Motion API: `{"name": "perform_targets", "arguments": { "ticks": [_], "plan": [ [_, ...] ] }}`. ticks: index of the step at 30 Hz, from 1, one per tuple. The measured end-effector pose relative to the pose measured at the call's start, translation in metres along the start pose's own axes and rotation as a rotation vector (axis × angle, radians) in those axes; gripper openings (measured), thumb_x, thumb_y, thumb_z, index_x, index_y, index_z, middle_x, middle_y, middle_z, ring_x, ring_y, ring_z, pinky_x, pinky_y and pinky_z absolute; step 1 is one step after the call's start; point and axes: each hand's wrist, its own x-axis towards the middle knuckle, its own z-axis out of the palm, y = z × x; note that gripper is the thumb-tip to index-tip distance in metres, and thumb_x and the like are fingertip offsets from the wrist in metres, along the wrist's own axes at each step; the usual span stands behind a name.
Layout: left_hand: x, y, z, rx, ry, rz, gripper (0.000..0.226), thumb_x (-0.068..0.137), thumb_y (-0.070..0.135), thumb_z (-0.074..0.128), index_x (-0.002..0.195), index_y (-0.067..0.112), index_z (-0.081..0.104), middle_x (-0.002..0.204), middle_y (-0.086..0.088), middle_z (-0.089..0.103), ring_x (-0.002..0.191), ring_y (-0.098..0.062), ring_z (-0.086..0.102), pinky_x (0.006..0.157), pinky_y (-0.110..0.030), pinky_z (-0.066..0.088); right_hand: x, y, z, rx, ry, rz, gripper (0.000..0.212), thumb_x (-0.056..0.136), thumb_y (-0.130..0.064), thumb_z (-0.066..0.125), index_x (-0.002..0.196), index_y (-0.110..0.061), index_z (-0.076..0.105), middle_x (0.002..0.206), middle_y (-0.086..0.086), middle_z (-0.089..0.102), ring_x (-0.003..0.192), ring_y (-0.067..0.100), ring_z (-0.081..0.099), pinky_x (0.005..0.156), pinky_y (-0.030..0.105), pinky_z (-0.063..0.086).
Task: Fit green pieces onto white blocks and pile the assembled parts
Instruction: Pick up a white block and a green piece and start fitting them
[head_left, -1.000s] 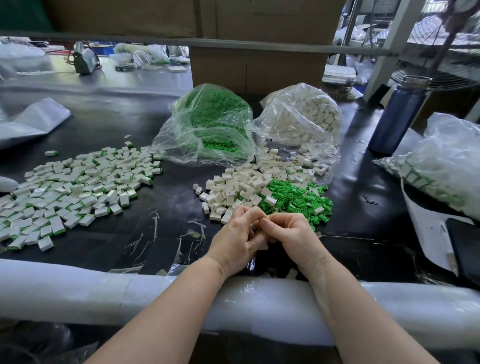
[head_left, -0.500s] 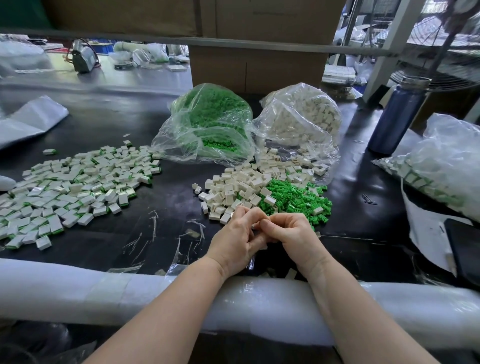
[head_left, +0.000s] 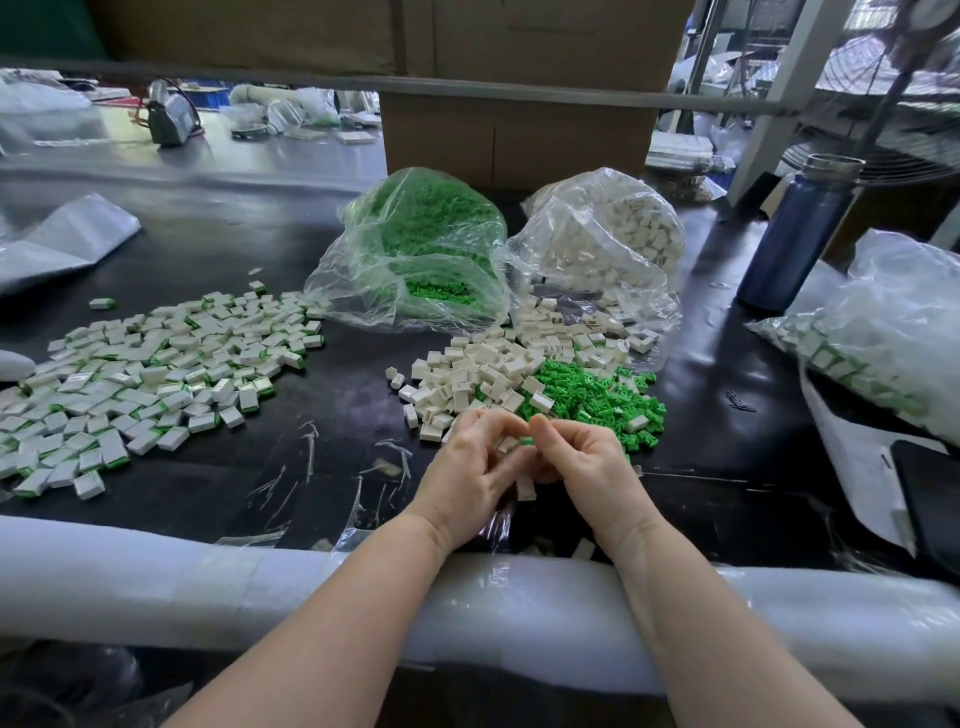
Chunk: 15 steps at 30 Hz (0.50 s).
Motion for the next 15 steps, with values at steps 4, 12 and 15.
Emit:
{"name": "perform_targets", "arguments": {
  "ticks": [4, 12, 15],
  "plan": [
    [0.0021, -0.0017, -0.0018, -0.068, 0.061, -0.070, 0.007, 0.088, 0.015, 0.060, 0.094, 0.011, 0.061, 0.089, -0.006, 0.060, 0.078, -0.020, 0.057, 0.079, -0.027, 0.051, 0.0021, 0.0032, -0.0006, -0.028, 0.054, -0.003, 0.010, 0.089, -0.013, 0.060, 0.090, -0.015, 0.069, 0.069, -0.005, 0.071, 0.061, 0.003, 0.065, 0.056, 0.014, 0.049],
    [0.0035, -0.0064, -0.0026, -0.261, 0.080, -0.169, 0.008, 0.086, 0.013, 0.063, 0.088, 0.020, 0.064, 0.087, -0.013, 0.067, 0.084, -0.029, 0.065, 0.082, -0.044, 0.054, 0.0004, 0.0028, -0.0001, -0.159, 0.074, -0.069, 0.015, 0.078, -0.001, 0.071, 0.082, -0.015, 0.070, 0.074, -0.003, 0.071, 0.063, -0.001, 0.063, 0.061, 0.012, 0.047],
    [0.0029, -0.0071, -0.0023, -0.272, 0.083, -0.187, 0.010, 0.088, 0.014, 0.060, 0.087, 0.023, 0.065, 0.084, -0.011, 0.068, 0.079, -0.028, 0.067, 0.074, -0.039, 0.057, -0.0001, 0.0015, 0.0008, -0.198, 0.098, -0.093, 0.017, 0.078, 0.001, 0.070, 0.078, -0.016, 0.069, 0.067, -0.008, 0.067, 0.056, -0.004, 0.059, 0.057, 0.010, 0.045]
  ]
}}
